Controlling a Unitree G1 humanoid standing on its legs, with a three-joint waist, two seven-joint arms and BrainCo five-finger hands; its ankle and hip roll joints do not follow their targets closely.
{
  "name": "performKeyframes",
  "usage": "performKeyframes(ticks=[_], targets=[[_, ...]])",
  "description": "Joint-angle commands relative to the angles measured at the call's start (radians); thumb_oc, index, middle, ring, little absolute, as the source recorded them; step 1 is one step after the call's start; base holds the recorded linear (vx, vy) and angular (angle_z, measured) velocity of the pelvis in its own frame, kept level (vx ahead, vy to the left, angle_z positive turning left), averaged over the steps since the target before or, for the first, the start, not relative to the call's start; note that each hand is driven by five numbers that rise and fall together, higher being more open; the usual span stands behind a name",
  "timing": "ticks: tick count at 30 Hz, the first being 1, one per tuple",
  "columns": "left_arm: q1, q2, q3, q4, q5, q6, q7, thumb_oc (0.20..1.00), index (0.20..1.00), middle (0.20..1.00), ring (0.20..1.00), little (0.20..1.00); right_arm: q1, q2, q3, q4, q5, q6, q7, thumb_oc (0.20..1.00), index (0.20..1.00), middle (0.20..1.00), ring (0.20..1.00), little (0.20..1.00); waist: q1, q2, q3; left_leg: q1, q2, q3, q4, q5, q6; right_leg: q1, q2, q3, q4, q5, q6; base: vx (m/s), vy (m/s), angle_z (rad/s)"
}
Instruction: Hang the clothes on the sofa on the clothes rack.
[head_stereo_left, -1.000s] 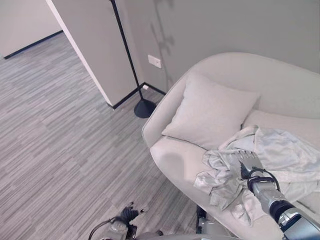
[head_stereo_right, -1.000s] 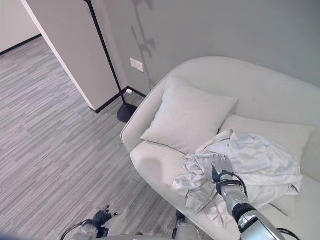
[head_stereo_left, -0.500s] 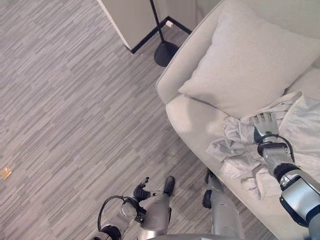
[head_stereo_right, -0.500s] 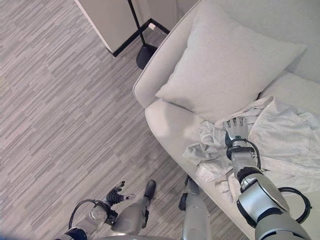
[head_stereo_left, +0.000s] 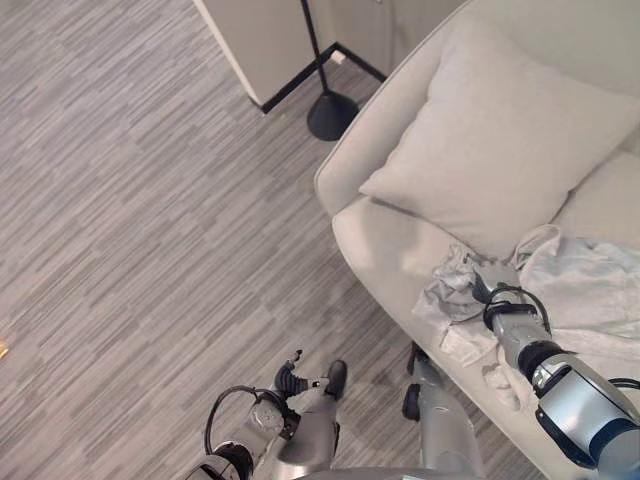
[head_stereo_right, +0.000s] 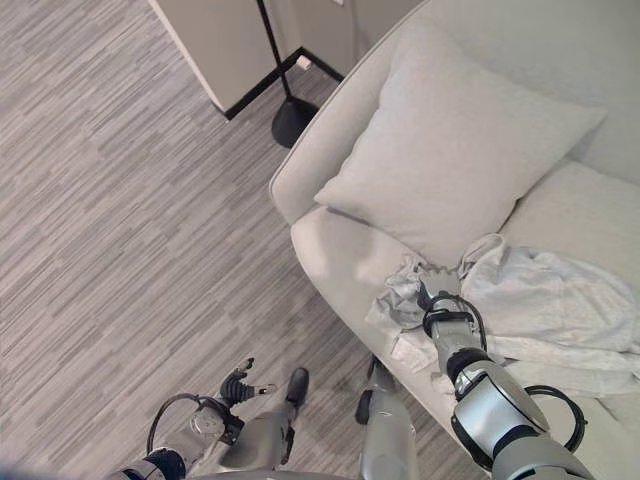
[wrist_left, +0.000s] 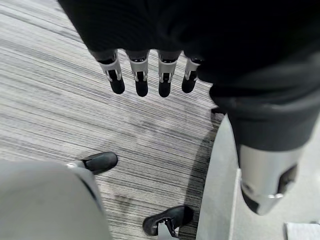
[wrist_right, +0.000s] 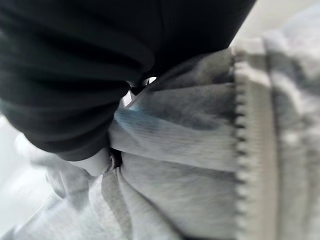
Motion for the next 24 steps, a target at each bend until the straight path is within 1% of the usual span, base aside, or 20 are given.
performKeyframes(ticks=[1,2,3,4,5,6,7,8,9,11,12,14,15,16,20,22,23,24], targets=[[0.028,0.039,0.009,0.022,0.063,-0.003,0.024,1.000,1.000,1.000,1.000,1.000,0.026,-0.062,-0.075,-0.149,0.088,0.032,-0.140,0.200,0.200,0.200,0.200,0.200,-0.004,-0.043,-0.026,0.055,-0.017,0.009,-0.037,-0.010,0.056,0.035,-0.072,0.107,0.086,-0.031,0.112,0.02,0.078,-0.19],[0.035,0.042,0.025,0.029,0.070,-0.004,0.023,1.000,1.000,1.000,1.000,1.000,0.058,-0.098,-0.135,-0.237,0.105,0.033,-0.166,0.200,0.200,0.200,0.200,0.200,-0.014,-0.047,-0.031,0.072,-0.018,0.020,-0.037,-0.019,0.059,0.046,-0.073,0.114,0.083,-0.026,0.115,0.03,0.079,-0.43],[0.040,0.043,0.038,0.036,0.075,-0.001,0.023,1.000,1.000,1.000,1.000,1.000,0.081,-0.117,-0.170,-0.304,0.108,0.034,-0.180,0.200,0.200,0.200,0.200,0.200,-0.023,-0.051,-0.037,0.080,-0.020,0.025,-0.037,-0.024,0.061,0.050,-0.077,0.115,0.082,-0.022,0.117,0.07,0.115,-0.49],[0.047,0.042,0.055,0.045,0.084,0.002,0.018,1.000,1.000,1.000,1.000,1.000,0.124,-0.142,-0.227,-0.385,0.110,0.036,-0.195,0.200,0.200,0.200,0.200,0.200,-0.029,-0.051,-0.042,0.102,-0.020,0.035,-0.037,-0.037,0.064,0.067,-0.074,0.119,0.081,-0.023,0.119,0.06,0.101,-0.36],[0.054,0.044,0.072,0.054,0.089,0.005,0.015,1.000,1.000,1.000,1.000,1.000,0.157,-0.157,-0.281,-0.449,0.119,0.034,-0.208,0.200,0.200,0.200,0.200,0.200,-0.038,-0.058,-0.050,0.108,-0.026,0.036,-0.037,-0.038,0.067,0.073,-0.081,0.122,0.076,-0.015,0.122,0.09,0.127,-0.15],[0.061,0.043,0.098,0.068,0.099,0.010,0.011,1.000,1.000,1.000,1.000,1.000,0.222,-0.173,-0.403,-0.562,0.164,0.022,-0.250,0.200,0.200,0.200,0.200,0.200,-0.043,-0.060,-0.066,0.135,-0.026,0.046,-0.037,-0.053,0.069,0.102,-0.080,0.120,0.066,-0.011,0.126,0.07,0.144,-0.07],[0.068,0.044,0.117,0.068,0.108,0.010,0.004,1.000,1.000,1.000,1.000,1.000,0.262,-0.170,-0.482,-0.627,0.199,-0.001,-0.278,0.200,0.200,0.200,0.200,0.200,-0.049,-0.068,-0.084,0.147,-0.037,0.049,-0.037,-0.053,0.073,0.118,-0.087,0.120,0.051,0.003,0.131,0.10,0.131,-0.09],[0.071,0.049,0.122,0.064,0.107,0.012,0.002,1.000,1.000,1.000,1.000,1.000,0.273,-0.160,-0.527,-0.656,0.239,-0.014,-0.295,0.200,0.200,0.200,0.200,0.200,-0.046,-0.067,-0.093,0.162,-0.032,0.053,-0.037,-0.062,0.074,0.136,-0.081,0.119,0.041,0.005,0.133,0.04,0.076,-0.10],[0.071,0.050,0.121,0.064,0.107,0.012,0.002,1.000,1.000,1.000,1.000,1.000,0.276,-0.159,-0.530,-0.659,0.239,-0.013,-0.295,0.200,0.200,0.200,0.200,0.200,-0.046,-0.071,-0.093,0.159,-0.037,0.052,-0.037,-0.057,0.074,0.136,-0.085,0.119,0.038,0.010,0.133,0.04,0.047,-0.14],[0.075,0.059,0.134,0.043,0.100,0.016,0.001,1.000,1.000,1.000,1.000,1.000,0.271,-0.143,-0.577,-0.706,0.298,-0.039,-0.313,0.200,0.200,0.200,0.200,0.200,-0.047,-0.079,-0.114,0.172,-0.042,0.058,-0.037,-0.061,0.078,0.155,-0.085,0.122,0.020,0.019,0.136,0.04,0.073,-0.17],[0.074,0.066,0.168,0.011,0.063,0.020,0.009,1.000,1.000,1.000,1.000,1.000,0.258,-0.141,-0.616,-0.761,0.319,-0.048,-0.335,0.200,0.200,0.200,0.200,0.200,-0.043,-0.080,-0.131,0.194,-0.039,0.065,-0.037,-0.071,0.081,0.179,-0.075,0.126,0.008,0.022,0.136,0.05,0.115,-0.07],[0.084,0.088,0.190,-0.111,0.017,0.015,0.021,1.000,1.000,1.000,1.000,1.000,0.226,-0.141,-0.651,-0.855,0.337,-0.059,-0.326,0.200,0.200,0.200,0.200,0.200,-0.036,-0.094,-0.164,0.217,-0.051,0.066,-0.037,-0.071,0.089,0.208,-0.079,0.128,-0.005,0.040,0.139,0.05,0.101,0.00],[0.087,0.091,0.191,-0.117,0.016,0.019,0.020,1.000,1.000,1.000,1.000,1.000,0.227,-0.140,-0.652,-0.858,0.336,-0.057,-0.324,0.200,0.200,0.200,0.200,0.200,-0.036,-0.095,-0.162,0.220,-0.051,0.067,-0.037,-0.072,0.089,0.211,-0.078,0.129,-0.007,0.041,0.139,0.03,0.075,-0.02],[0.084,0.105,0.197,-0.193,0.001,0.007,0.040,1.000,1.000,1.000,1.000,1.000,0.190,-0.139,-0.662,-0.895,0.353,-0.065,-0.331,0.200,0.200,0.200,0.200,0.200,-0.030,-0.100,-0.177,0.231,-0.052,0.069,-0.037,-0.075,0.092,0.221,-0.079,0.128,-0.008,0.045,0.142,0.01,0.049,-0.02],[0.082,0.140,0.199,-0.375,-0.048,-0.021,0.076,1.000,1.000,1.000,1.000,1.000,0.070,-0.140,-0.658,-0.953,0.401,-0.070,-0.344,0.200,0.200,0.200,0.200,0.200,-0.017,-0.120,-0.203,0.253,-0.052,0.073,-0.037,-0.081,0.095,0.244,-0.078,0.131,-0.016,0.054,0.145,0.02,0.041,-0.01],[0.067,0.149,0.204,-0.426,-0.064,-0.027,0.104,1.000,1.000,1.000,1.000,1.000,-0.020,-0.153,-0.638,-0.975,0.415,-0.070,-0.348,0.200,0.200,0.200,0.200,0.200,-0.014,-0.132,-0.213,0.262,-0.052,0.078,-0.037,-0.083,0.096,0.252,-0.075,0.134,-0.021,0.057,0.144,0.01,0.023,-0.10],[0.066,0.149,0.206,-0.427,-0.064,-0.026,0.105,1.000,1.000,1.000,1.000,1.000,-0.025,-0.154,-0.636,-0.973,0.416,-0.069,-0.348,0.200,0.200,0.200,0.200,0.200,-0.015,-0.131,-0.211,0.262,-0.051,0.079,-0.037,-0.084,0.096,0.252,-0.074,0.135,-0.021,0.058,0.144,0.01,0.018,-0.15],[0.038,0.155,0.197,-0.475,-0.051,-0.025,0.135,1.000,1.000,1.000,1.000,1.000,-0.116,-0.173,-0.618,-1.002,0.417,-0.065,-0.344,0.200,0.200,0.200,0.200,0.200,-0.015,-0.145,-0.223,0.267,-0.049,0.086,-0.037,-0.085,0.095,0.257,-0.072,0.138,-0.025,0.065,0.144,0.01,0.009,-0.11]])
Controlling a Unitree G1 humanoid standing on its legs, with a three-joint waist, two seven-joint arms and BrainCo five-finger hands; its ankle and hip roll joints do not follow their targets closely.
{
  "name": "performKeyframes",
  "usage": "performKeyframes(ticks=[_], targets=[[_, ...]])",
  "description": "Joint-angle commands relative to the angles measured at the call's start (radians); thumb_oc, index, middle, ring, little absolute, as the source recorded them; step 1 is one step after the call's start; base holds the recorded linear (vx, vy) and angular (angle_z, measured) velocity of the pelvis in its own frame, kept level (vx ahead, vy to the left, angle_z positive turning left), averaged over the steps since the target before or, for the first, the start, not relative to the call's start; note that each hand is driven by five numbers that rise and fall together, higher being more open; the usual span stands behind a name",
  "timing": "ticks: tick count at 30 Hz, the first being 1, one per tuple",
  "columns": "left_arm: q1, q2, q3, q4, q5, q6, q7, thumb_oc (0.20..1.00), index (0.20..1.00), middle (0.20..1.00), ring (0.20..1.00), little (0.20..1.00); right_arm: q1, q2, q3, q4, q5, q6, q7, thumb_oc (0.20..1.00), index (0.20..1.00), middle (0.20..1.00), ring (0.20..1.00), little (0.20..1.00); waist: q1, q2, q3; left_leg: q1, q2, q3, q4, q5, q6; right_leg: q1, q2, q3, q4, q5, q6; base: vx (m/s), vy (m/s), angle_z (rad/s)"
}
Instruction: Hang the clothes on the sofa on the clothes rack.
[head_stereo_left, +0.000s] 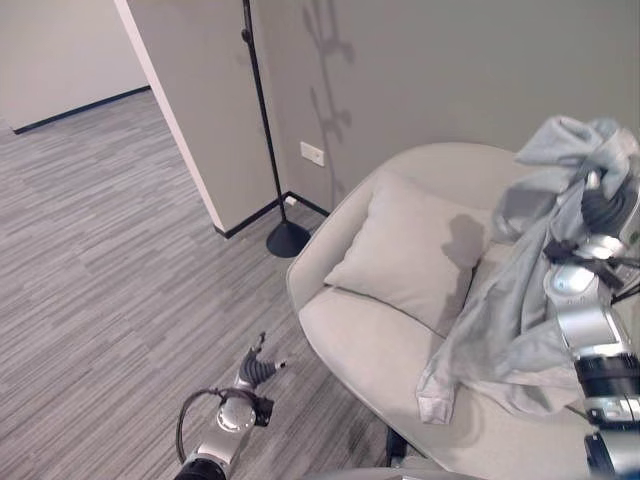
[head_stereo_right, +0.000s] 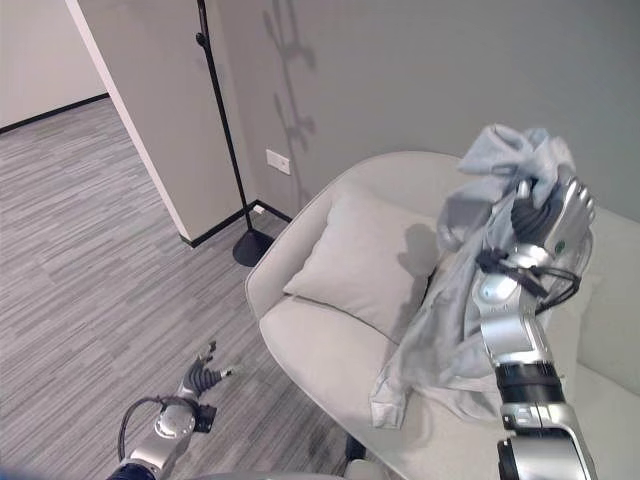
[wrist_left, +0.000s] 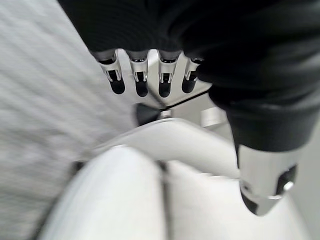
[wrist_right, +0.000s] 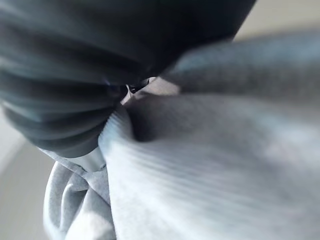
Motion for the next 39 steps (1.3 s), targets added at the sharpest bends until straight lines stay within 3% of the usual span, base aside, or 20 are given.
performKeyframes(ticks=[1,9,10,15,20,27,35,36,37,38,39], targets=[[-0.102,0.044,-0.024,-0.054,-0.007,-0.044,0.068,1.000,1.000,1.000,1.000,1.000,-0.222,-0.072,0.033,-0.067,0.013,-0.044,-0.041,0.200,0.200,0.200,0.200,0.200,0.032,-0.024,0.013,-0.011,-0.014,-0.009,-0.002,-0.049,0.042,0.013,-0.057,0.038,0.036,0.053,0.094,0.03,0.011,-0.09],[-0.216,0.061,-0.112,-0.128,0.101,-0.093,0.154,1.000,1.000,1.000,1.000,1.000,-0.609,-0.163,0.164,0.047,0.080,-0.046,-0.050,0.200,0.200,0.200,0.200,0.200,0.025,-0.081,-0.023,0.006,-0.008,0.014,-0.002,-0.058,0.031,0.027,-0.048,0.049,0.011,0.071,0.094,-0.01,-0.010,-0.03],[-0.251,0.064,-0.152,-0.097,0.138,-0.107,0.173,1.000,1.000,1.000,1.000,1.000,-0.702,-0.157,0.214,0.109,0.111,-0.065,-0.055,0.200,0.200,0.200,0.200,0.200,0.021,-0.095,-0.026,0.008,-0.013,0.019,-0.002,-0.051,0.030,0.023,-0.050,0.057,0.014,0.084,0.095,0.00,-0.031,-0.06],[-0.343,0.031,-0.253,-0.014,0.166,-0.114,0.191,1.000,1.000,1.000,1.000,1.000,-0.891,-0.066,0.329,0.225,0.203,-0.127,-0.037,0.200,0.200,0.200,0.200,0.200,0.011,-0.104,-0.041,0.038,-0.009,0.047,-0.002,-0.064,0.029,0.026,-0.037,0.085,0.013,0.083,0.096,-0.01,-0.014,-0.17],[-0.446,-0.012,-0.355,0.099,0.285,-0.102,0.229,1.000,1.000,1.000,1.000,1.000,-0.961,0.012,0.385,0.239,0.268,-0.180,-0.014,0.200,0.200,0.200,0.200,0.200,-0.012,-0.107,-0.055,0.052,-0.008,0.069,-0.002,-0.067,0.026,0.021,-0.029,0.106,0.014,0.086,0.097,0.00,0.002,-0.10],[-0.633,-0.108,-0.448,0.336,0.442,-0.028,0.329,1.000,1.000,1.000,1.000,1.000,-1.020,0.088,0.475,0.161,0.390,-0.285,0.052,0.200,0.200,0.200,0.200,0.200,-0.070,-0.109,-0.072,0.066,-0.010,0.106,-0.002,-0.068,0.019,0.008,-0.012,0.145,0.014,0.100,0.098,-0.01,-0.001,-0.16],[-0.651,-0.236,-0.428,0.456,0.319,-0.033,0.266,1.000,1.000,1.000,1.000,1.000,-1.005,0.080,0.508,0.026,0.528,-0.355,0.107,0.200,0.200,0.200,0.200,0.200,-0.118,-0.108,-0.079,0.079,-0.013,0.159,-0.002,-0.072,0.016,-0.012,0.017,0.211,0.018,0.111,0.099,0.00,0.003,-0.33],[-0.656,-0.252,-0.423,0.474,0.296,-0.029,0.255,0.636,0.636,0.636,0.636,0.636,-1.005,0.080,0.511,0.018,0.537,-0.354,0.111,0.200,0.200,0.200,0.200,0.200,-0.122,-0.108,-0.078,0.080,-0.013,0.161,-0.002,-0.072,0.017,-0.014,0.018,0.215,0.018,0.112,0.098,0.01,-0.004,-0.17],[-0.660,-0.269,-0.413,0.491,0.271,-0.026,0.248,0.520,0.520,0.520,0.520,0.520,-1.003,0.081,0.513,0.011,0.543,-0.353,0.112,0.200,0.200,0.200,0.200,0.200,-0.127,-0.111,-0.078,0.081,-0.014,0.162,-0.002,-0.071,0.017,-0.016,0.020,0.218,0.019,0.111,0.098,0.01,-0.017,-0.11],[-0.671,-0.281,-0.402,0.506,0.244,-0.020,0.249,0.200,0.200,0.200,0.200,0.200,-1.006,0.080,0.519,0.002,0.552,-0.349,0.113,0.200,0.200,0.200,0.200,0.200,-0.135,-0.113,-0.078,0.081,-0.014,0.163,-0.002,-0.071,0.017,-0.019,0.021,0.221,0.019,0.113,0.097,0.00,-0.021,-0.08],[-0.677,-0.290,-0.388,0.513,0.215,-0.019,0.252,0.200,0.200,0.200,0.200,0.200,-1.008,0.081,0.525,-0.004,0.561,-0.350,0.112,0.200,0.200,0.200,0.200,0.200,-0.141,-0.116,-0.078,0.081,-0.014,0.165,-0.002,-0.069,0.017,-0.021,0.023,0.224,0.020,0.115,0.097,-0.01,-0.025,-0.09]])
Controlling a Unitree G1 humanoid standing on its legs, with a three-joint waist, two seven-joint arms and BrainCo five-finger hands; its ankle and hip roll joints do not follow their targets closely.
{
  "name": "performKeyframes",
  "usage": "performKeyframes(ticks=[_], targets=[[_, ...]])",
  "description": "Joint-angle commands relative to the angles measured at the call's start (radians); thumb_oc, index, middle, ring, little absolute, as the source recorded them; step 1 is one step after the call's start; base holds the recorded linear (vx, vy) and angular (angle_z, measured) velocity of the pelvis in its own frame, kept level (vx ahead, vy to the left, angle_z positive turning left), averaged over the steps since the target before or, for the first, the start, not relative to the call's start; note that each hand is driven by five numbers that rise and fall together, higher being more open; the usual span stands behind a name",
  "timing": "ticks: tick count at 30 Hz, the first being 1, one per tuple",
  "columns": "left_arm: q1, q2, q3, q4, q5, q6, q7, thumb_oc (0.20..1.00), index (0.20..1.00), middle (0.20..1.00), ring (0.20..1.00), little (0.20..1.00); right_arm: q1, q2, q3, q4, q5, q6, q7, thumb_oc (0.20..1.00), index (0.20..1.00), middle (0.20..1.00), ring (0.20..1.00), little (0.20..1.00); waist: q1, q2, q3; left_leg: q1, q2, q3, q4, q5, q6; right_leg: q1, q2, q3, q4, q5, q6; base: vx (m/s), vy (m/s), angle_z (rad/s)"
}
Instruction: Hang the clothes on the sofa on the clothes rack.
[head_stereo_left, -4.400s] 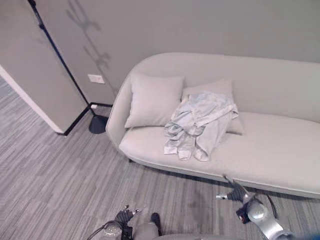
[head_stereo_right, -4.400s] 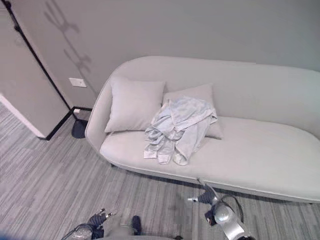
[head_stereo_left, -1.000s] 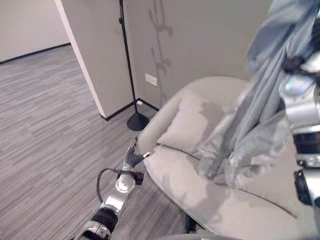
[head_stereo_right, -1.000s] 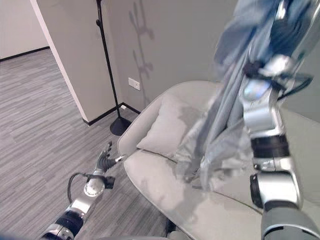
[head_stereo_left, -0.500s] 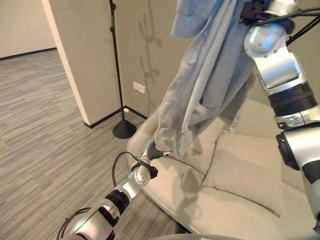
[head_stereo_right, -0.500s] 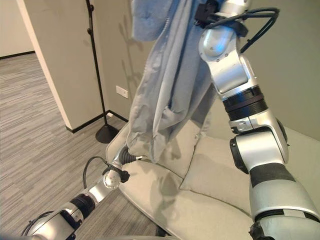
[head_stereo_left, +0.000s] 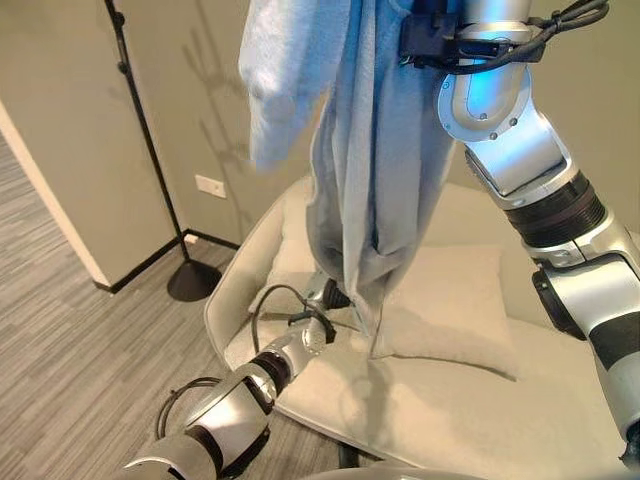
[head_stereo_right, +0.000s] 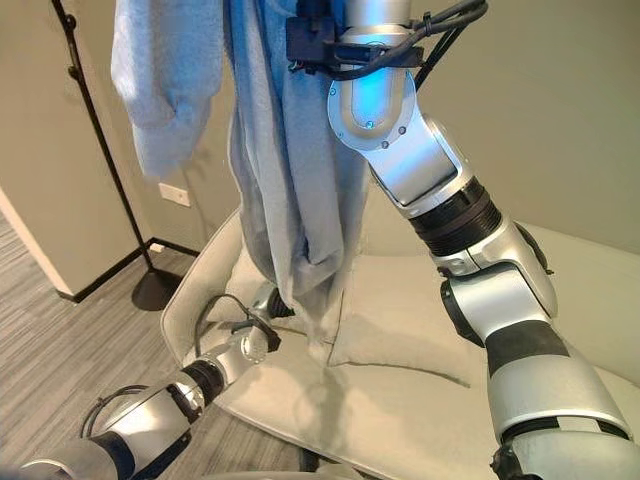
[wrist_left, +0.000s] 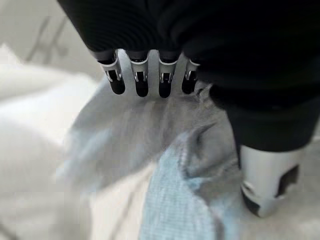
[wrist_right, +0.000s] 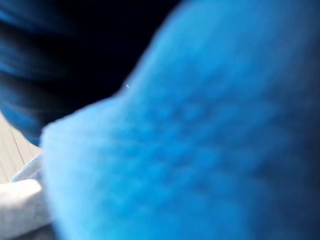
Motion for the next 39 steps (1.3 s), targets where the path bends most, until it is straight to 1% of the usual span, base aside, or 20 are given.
performKeyframes(ticks=[1,6,10,13,14,15,16,18,21,23,24,25,26,27,29,32,34,36,37,39], targets=[[-0.111,-0.043,0.086,0.048,-0.122,-0.015,0.014,0.200,0.200,0.200,0.200,0.200,-0.175,-0.016,-0.016,0.067,0.070,-0.018,-0.006,0.200,0.200,0.200,0.200,0.200,0.004,0.001,0.007,-0.005,-0.008,-0.028,-0.001,-0.047,0.023,-0.005,-0.036,0.054,-0.006,0.104,0.088,-0.01,-0.018,-0.09],[-0.134,-0.036,0.141,0.020,-0.202,-0.024,0.059,0.200,0.200,0.200,0.200,0.200,-0.165,-0.029,0.010,0.036,0.080,-0.015,-0.012,0.200,0.200,0.200,0.200,0.200,-0.021,0.010,0.003,0.008,-0.002,0.003,-0.001,-0.060,0.027,-0.005,-0.009,0.087,-0.014,0.106,0.093,0.00,0.007,-0.20],[-0.105,-0.006,0.170,-0.030,-0.221,-0.036,0.098,0.200,0.200,0.200,0.200,0.200,-0.133,-0.081,-0.002,0.020,0.067,-0.007,-0.020,0.200,0.200,0.200,0.200,0.200,-0.010,0.014,0.006,0.011,-0.004,0.006,-0.001,-0.057,0.029,-0.005,-0.009,0.094,-0.013,0.113,0.097,-0.03,0.022,-0.23],[-0.055,0.047,0.198,-0.135,-0.195,-0.039,0.156,0.200,0.200,0.200,0.200,0.200,-0.080,-0.170,-0.030,-0.033,0.035,0.009,-0.027,0.200,0.200,0.200,0.200,0.200,0.015,0.011,0.013,-0.002,-0.016,-0.006,-0.001,-0.040,0.031,-0.011,-0.026,0.090,-0.010,0.122,0.100,-0.09,0.019,0.00],[-0.035,0.071,0.208,-0.192,-0.180,-0.042,0.176,0.200,0.200,0.200,0.200,0.200,-0.060,-0.204,-0.044,-0.055,0.016,0.020,-0.028,0.200,0.200,0.200,0.200,0.200,0.027,0.016,0.019,-0.005,-0.018,-0.014,-0.001,-0.037,0.033,-0.011,-0.032,0.085,-0.009,0.124,0.102,-0.10,0.057,0.20],[0.034,0.148,0.251,-0.375,-0.125,-0.040,0.212,0.200,0.200,0.200,0.200,0.200,0.028,-0.272,-0.109,-0.114,-0.053,0.050,-0.029,0.200,0.200,0.200,0.200,0.200,0.055,0.023,0.029,-0.014,-0.027,-0.032,-0.001,-0.032,0.043,-0.008,-0.049,0.070,-0.010,0.132,0.111,-0.10,0.057,0.25],[0.038,0.151,0.250,-0.380,-0.124,-0.038,0.211,0.200,0.200,0.200,0.200,0.200,0.033,-0.271,-0.113,-0.118,-0.054,0.052,-0.028,0.200,0.200,0.200,0.200,0.200,0.054,0.021,0.027,-0.014,-0.027,-0.033,-0.001,-0.031,0.043,-0.007,-0.050,0.069,-0.010,0.132,0.111,-0.13,0.080,0.45],[0.144,0.287,0.350,-0.646,0.003,-0.037,0.237,0.200,0.200,0.200,0.200,0.200,0.170,-0.309,-0.227,-0.189,-0.162,0.081,-0.019,0.200,0.200,0.200,0.200,0.200,0.089,0.034,0.051,-0.029,-0.046,-0.051,-0.001,-0.023,0.060,-0.013,-0.075,0.053,-0.010,0.159,0.127,-0.15,0.086,0.43],[0.245,0.416,0.467,-0.849,0.140,-0.040,0.248,0.200,0.200,0.200,0.200,0.200,0.308,-0.298,-0.339,-0.256,-0.260,0.102,0.003,0.200,0.200,0.200,0.200,0.200,0.110,0.039,0.093,-0.037,-0.060,-0.046,-0.001,-0.007,0.074,-0.039,-0.101,0.025,0.030,0.217,0.150,-0.19,0.060,0.18],[0.271,0.451,0.504,-0.896,0.174,-0.034,0.252,0.200,0.200,0.200,0.200,0.200,0.355,-0.294,-0.374,-0.280,-0.285,0.105,0.008,0.200,0.200,0.200,0.200,0.200,0.117,0.048,0.107,-0.044,-0.054,-0.040,-0.001,0.003,0.080,-0.044,-0.100,-0.006,0.076,0.160,0.132,-0.24,0.090,0.08],[0.308,0.495,0.560,-0.957,0.226,-0.035,0.257,0.200,0.200,0.200,0.200,0.200,0.398,-0.287,-0.400,-0.309,-0.314,0.100,0.022,0.200,0.200,0.200,0.200,0.200,0.129,0.072,0.119,-0.060,-0.044,-0.027,-0.001,0.020,0.085,-0.033,-0.088,-0.054,0.165,0.053,0.087,-0.23,0.111,-0.08],[0.333,0.525,0.603,-0.989,0.252,-0.036,0.265,0.200,0.200,0.200,0.200,0.200,0.427,-0.286,-0.409,-0.325,-0.326,0.088,0.036,0.200,0.200,0.200,0.200,0.200,0.143,0.087,0.124,-0.075,-0.037,-0.012,-0.001,0.033,0.088,-0.011,-0.077,-0.087,0.210,0.001,0.074,-0.21,0.115,-0.14],[0.338,0.527,0.605,-0.994,0.253,-0.035,0.264,0.200,0.200,0.200,0.200,0.200,0.430,-0.283,-0.411,-0.328,-0.327,0.088,0.037,0.200,0.200,0.200,0.200,0.200,0.141,0.087,0.121,-0.073,-0.036,-0.014,-0.001,0.028,0.087,-0.011,-0.076,-0.085,0.216,-0.009,0.076,-0.17,0.094,-0.31],[0.394,0.580,0.689,-1.061,0.288,-0.036,0.269,0.200,0.200,0.200,0.200,0.200,0.501,-0.266,-0.424,-0.367,-0.351,0.070,0.078,0.200,0.200,0.200,0.200,0.200,0.165,0.111,0.117,-0.105,-0.019,0.012,-0.001,0.048,0.095,0.024,-0.065,-0.143,0.340,-0.096,0.057,-0.16,0.070,-0.25],[0.428,0.588,0.725,-1.090,0.296,-0.038,0.264,0.200,0.200,0.200,0.200,0.200,0.556,-0.243,-0.434,-0.396,-0.358,0.060,0.098,0.200,0.200,0.200,0.200,0.200,0.174,0.113,0.108,-0.121,-0.014,0.023,-0.001,0.059,0.093,0.032,-0.060,-0.162,0.372,-0.136,0.044,-0.13,0.034,-0.16],[0.517,0.576,0.832,-1.132,0.312,-0.049,0.278,0.200,0.200,0.200,0.200,0.200,0.808,-0.100,-0.462,-0.513,-0.419,0.017,0.180,0.200,0.200,0.200,0.200,0.200,0.219,0.115,0.080,-0.183,-0.015,0.054,-0.001,0.095,0.093,0.091,-0.023,-0.194,0.489,-0.249,0.028,-0.15,-0.021,-0.28],[0.548,0.569,0.857,-1.140,0.317,-0.051,0.283,0.200,0.200,0.200,0.200,0.200,0.872,-0.062,-0.467,-0.550,-0.432,0.008,0.191,0.200,0.200,0.200,0.200,0.200,0.237,0.101,0.070,-0.203,-0.017,0.066,-0.001,0.109,0.086,0.119,-0.015,-0.195,0.447,-0.258,0.025,-0.10,-0.075,-0.31],[0.611,0.546,0.890,-1.148,0.328,-0.058,0.289,0.200,0.200,0.200,0.200,0.200,0.936,0.001,-0.445,-0.591,-0.424,-0.012,0.199,0.200,0.200,0.200,0.200,0.200,0.275,0.078,0.053,-0.235,-0.026,0.073,-0.001,0.115,0.074,0.199,0.002,-0.192,0.305,-0.350,0.002,-0.06,-0.147,-0.48],[0.647,0.523,0.901,-1.147,0.321,-0.067,0.288,0.200,0.200,0.200,0.200,0.200,0.975,0.019,-0.438,-0.608,-0.439,-0.020,0.202,0.200,0.200,0.200,0.200,0.200,0.289,0.072,0.053,-0.252,-0.025,0.079,-0.001,0.130,0.067,0.215,0.013,-0.186,0.241,-0.352,-0.002,-0.11,-0.219,-0.63],[0.771,0.457,0.894,-1.190,0.306,-0.125,0.273,0.200,0.200,0.200,0.200,0.200,1.118,0.048,-0.392,-0.637,-0.489,-0.044,0.197,0.200,0.200,0.200,0.200,0.200,0.327,0.078,0.067,-0.323,-0.020,0.058,-0.001,0.179,0.042,0.253,0.043,-0.168,0.026,-0.277,-0.003,-0.25,-0.185,-0.36]])
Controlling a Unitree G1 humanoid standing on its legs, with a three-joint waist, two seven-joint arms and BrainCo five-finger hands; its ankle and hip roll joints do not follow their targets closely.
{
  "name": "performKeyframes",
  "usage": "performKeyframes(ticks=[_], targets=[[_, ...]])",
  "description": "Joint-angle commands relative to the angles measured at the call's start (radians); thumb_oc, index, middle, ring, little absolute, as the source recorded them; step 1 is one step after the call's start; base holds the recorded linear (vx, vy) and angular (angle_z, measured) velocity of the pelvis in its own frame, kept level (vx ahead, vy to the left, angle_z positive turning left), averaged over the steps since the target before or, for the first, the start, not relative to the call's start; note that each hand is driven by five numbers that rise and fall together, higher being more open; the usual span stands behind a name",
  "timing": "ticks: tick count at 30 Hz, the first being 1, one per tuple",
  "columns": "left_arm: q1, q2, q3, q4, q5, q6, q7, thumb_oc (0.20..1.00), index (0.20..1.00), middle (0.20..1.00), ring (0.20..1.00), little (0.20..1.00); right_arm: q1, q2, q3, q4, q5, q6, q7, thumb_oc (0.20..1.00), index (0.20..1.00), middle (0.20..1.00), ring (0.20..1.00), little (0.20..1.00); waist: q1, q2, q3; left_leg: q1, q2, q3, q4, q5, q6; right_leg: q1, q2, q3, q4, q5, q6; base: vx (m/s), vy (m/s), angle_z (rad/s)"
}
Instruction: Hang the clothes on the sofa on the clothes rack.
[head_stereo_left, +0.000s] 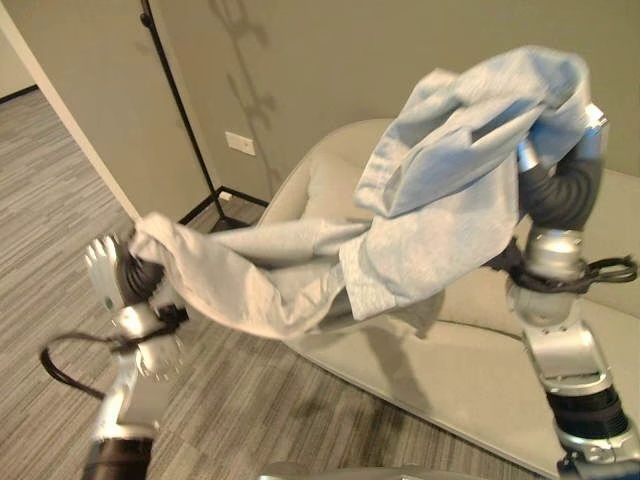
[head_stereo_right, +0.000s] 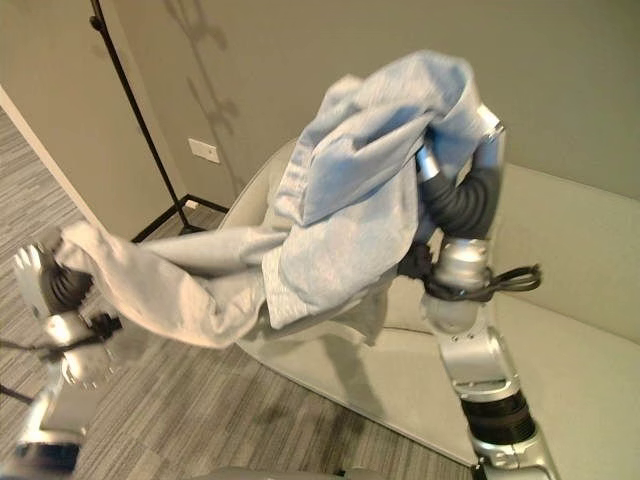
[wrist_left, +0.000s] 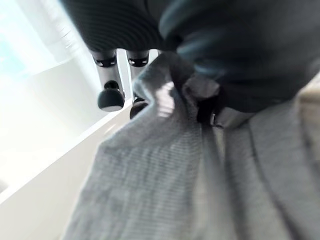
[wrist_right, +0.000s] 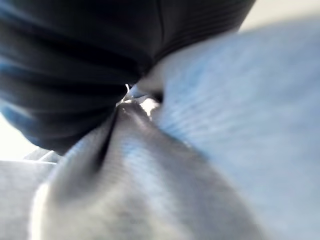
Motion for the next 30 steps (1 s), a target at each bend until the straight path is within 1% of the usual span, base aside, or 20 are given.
performKeyframes(ticks=[1,2,3,7,9,10,12,15,16,17,18,19,20,21,22,24,25,27,28,30], targets=[[0.019,0.086,-0.016,-0.092,0.009,-0.094,0.012,0.200,0.200,0.200,0.200,0.200,-0.031,-0.007,0.003,-0.044,-0.059,-0.075,-0.022,0.200,0.200,0.200,0.200,0.200,0.045,-0.044,-0.064,-0.196,-0.112,-0.066,-0.092,0.130,0.016,0.092,0.000,0.021,-0.191,0.083,0.069,-0.45,-0.033,0.01],[-0.016,0.076,-0.071,-0.104,-0.012,-0.119,0.008,0.200,0.200,0.200,0.200,0.200,-0.049,-0.023,0.027,-0.017,-0.093,-0.058,-0.057,0.200,0.200,0.200,0.200,0.200,0.054,-0.031,-0.026,-0.253,-0.108,-0.103,-0.083,0.168,-0.023,0.082,-0.013,0.009,-0.218,0.105,0.070,-0.33,0.017,0.19],[-0.020,0.075,-0.073,-0.102,-0.013,-0.120,0.008,0.200,0.200,0.200,0.200,0.200,-0.053,-0.026,0.027,-0.013,-0.095,-0.058,-0.061,0.200,0.200,0.200,0.200,0.200,0.052,-0.029,-0.025,-0.256,-0.108,-0.107,-0.082,0.171,-0.025,0.081,-0.012,0.005,-0.218,0.105,0.069,-0.39,0.055,0.33],[-0.070,0.063,-0.161,-0.120,-0.038,-0.154,0.007,0.200,0.200,0.200,0.200,0.200,-0.061,-0.058,0.043,-0.002,-0.149,-0.034,-0.115,0.200,0.200,0.200,0.200,0.200,0.009,-0.022,0.012,-0.262,-0.022,-0.062,0.010,0.104,-0.029,0.039,-0.077,-0.058,-0.216,0.152,0.089,-0.20,0.118,0.77],[-0.081,0.047,-0.199,-0.112,-0.091,-0.174,0.004,0.200,0.200,0.200,0.200,0.200,-0.036,-0.080,0.040,-0.003,-0.141,-0.031,-0.123,0.200,0.200,0.200,0.200,0.200,-0.031,-0.016,-0.001,-0.206,0.098,-0.076,0.030,0.096,-0.055,0.016,-0.123,-0.079,-0.213,0.161,0.095,-0.02,0.336,0.69],[-0.088,0.048,-0.220,-0.106,-0.108,-0.176,-0.005,0.200,0.200,0.200,0.200,0.200,-0.023,-0.088,0.038,0.001,-0.143,-0.025,-0.130,0.200,0.200,0.200,0.200,0.200,-0.049,-0.010,-0.013,-0.181,0.177,-0.078,0.027,0.133,-0.075,0.013,-0.154,-0.083,-0.212,0.155,0.104,0.15,0.583,0.45],[-0.107,0.051,-0.260,-0.095,-0.132,-0.176,-0.002,0.200,0.200,0.200,0.200,0.200,0.036,-0.109,0.003,-0.005,-0.154,-0.019,-0.167,0.200,0.200,0.200,0.200,0.200,-0.086,0.015,-0.026,-0.188,0.358,-0.060,-0.052,0.307,-0.152,0.033,-0.215,-0.085,-0.208,0.138,0.140,0.23,0.766,0.55],[-0.118,0.048,-0.288,-0.089,-0.145,-0.174,0.008,0.200,0.200,0.200,0.200,0.200,0.071,-0.122,-0.024,-0.010,-0.157,-0.016,-0.190,0.200,0.200,0.200,0.200,0.200,-0.091,0.028,-0.034,-0.222,0.422,-0.062,-0.087,0.358,-0.196,0.047,-0.241,-0.085,-0.203,0.130,0.164,0.17,0.485,0.52],[-0.127,0.041,-0.310,-0.081,-0.155,-0.168,0.041,0.200,0.200,0.200,0.200,0.200,0.084,-0.127,-0.034,-0.009,-0.153,-0.012,-0.212,0.200,0.200,0.200,0.200,0.200,-0.080,0.032,-0.032,-0.260,0.454,-0.124,-0.086,0.372,-0.221,0.065,-0.288,-0.062,-0.204,0.130,0.188,0.23,0.659,0.10],[-0.130,0.040,-0.316,-0.076,-0.153,-0.170,0.045,0.200,0.200,0.200,0.200,0.200,0.086,-0.128,-0.037,-0.009,-0.152,-0.012,-0.213,0.200,0.200,0.200,0.200,0.200,-0.083,0.035,-0.034,-0.268,0.453,-0.134,-0.083,0.371,-0.223,0.066,-0.288,-0.069,-0.203,0.129,0.189,0.31,0.897,0.34],[-0.148,0.039,-0.337,-0.077,-0.149,-0.164,0.056,0.200,0.200,0.200,0.200,0.200,0.079,-0.120,-0.036,-0.006,-0.160,-0.007,-0.221,0.200,0.200,0.200,0.200,0.200,-0.077,0.044,-0.039,-0.287,0.445,-0.211,-0.048,0.305,-0.231,0.084,-0.327,-0.046,-0.199,0.136,0.201,0.15,0.429,0.42],[-0.148,0.038,-0.337,-0.076,-0.148,-0.164,0.057,0.200,0.200,0.200,0.200,0.200,0.079,-0.120,-0.036,-0.006,-0.160,-0.006,-0.221,0.200,0.200,0.200,0.200,0.200,-0.078,0.043,-0.038,-0.293,0.443,-0.215,-0.032,0.292,-0.231,0.086,-0.328,-0.047,-0.198,0.134,0.203,0.24,0.752,0.32],[-0.151,0.034,-0.354,-0.069,-0.148,-0.159,0.066,0.200,0.200,0.200,0.200,0.200,0.109,-0.117,-0.055,-0.009,-0.175,-0.017,-0.229,0.200,0.200,0.200,0.200,0.200,-0.091,0.046,-0.042,-0.313,0.441,-0.214,0.007,0.227,-0.251,0.099,-0.363,-0.048,-0.197,0.155,0.216,0.23,0.689,0.00],[-0.173,0.025,-0.398,-0.060,-0.151,-0.176,0.074,0.200,0.200,0.200,0.200,0.200,0.139,-0.090,-0.058,-0.007,-0.185,-0.003,-0.223,0.200,0.200,0.200,0.200,0.200,-0.096,0.026,-0.049,-0.339,0.369,-0.204,0.111,0.095,-0.234,0.109,-0.424,-0.042,-0.205,0.261,0.238,0.30,1.092,0.16],[-0.224,0.082,-0.431,-0.050,-0.126,-0.174,0.075,0.200,0.200,0.200,0.200,0.200,0.143,-0.052,-0.053,0.039,-0.154,0.012,-0.229,0.200,0.200,0.200,0.200,0.200,-0.099,-0.008,-0.038,-0.361,0.298,-0.172,0.157,0.041,-0.187,0.051,-0.497,-0.031,-0.180,0.478,0.238,0.21,0.929,0.39],[-0.235,0.110,-0.426,-0.060,-0.115,-0.173,0.074,0.200,0.200,0.200,0.200,0.200,0.134,-0.040,-0.045,0.043,-0.150,0.013,-0.231,0.200,0.200,0.200,0.200,0.200,-0.098,-0.011,-0.030,-0.351,0.278,-0.139,0.150,0.033,-0.159,0.014,-0.515,-0.045,-0.149,0.510,0.230,0.04,0.572,0.00],[-0.243,0.143,-0.415,-0.088,-0.098,-0.167,0.069,0.200,0.200,0.200,0.200,0.200,0.131,-0.039,-0.030,0.043,-0.179,0.021,-0.237,0.200,0.200,0.200,0.200,0.200,-0.104,0.003,-0.019,-0.320,0.246,-0.097,0.114,0.036,-0.117,-0.025,-0.485,-0.065,-0.069,0.480,0.199,0.05,0.686,-0.59],[-0.232,0.146,-0.407,-0.096,-0.091,-0.179,0.076,0.200,0.200,0.200,0.200,0.200,0.132,-0.047,-0.020,0.043,-0.198,0.014,-0.228,0.200,0.200,0.200,0.200,0.200,-0.117,0.003,-0.022,-0.269,0.183,-0.066,0.029,0.057,-0.078,-0.067,-0.375,-0.012,0.010,0.340,0.157,0.09,0.813,-0.44],[-0.196,0.151,-0.405,-0.105,-0.090,-0.187,0.068,0.200,0.200,0.200,0.200,0.200,0.142,-0.053,-0.029,0.038,-0.195,-0.007,-0.220,0.200,0.200,0.200,0.200,0.200,-0.111,0.010,-0.024,-0.233,0.134,-0.042,-0.019,0.063,-0.049,-0.091,-0.281,-0.037,0.065,0.216,0.115,0.10,0.627,-0.18],[-0.187,0.148,-0.409,-0.094,-0.100,-0.181,0.039,0.200,0.200,0.200,0.200,0.200,0.152,-0.061,-0.027,0.051,-0.196,-0.011,-0.216,0.200,0.200,0.200,0.200,0.200,-0.106,0.005,-0.019,-0.183,0.088,-0.018,-0.054,0.059,-0.034,-0.120,-0.169,-0.059,0.111,0.104,0.079,0.09,0.419,-0.29]])
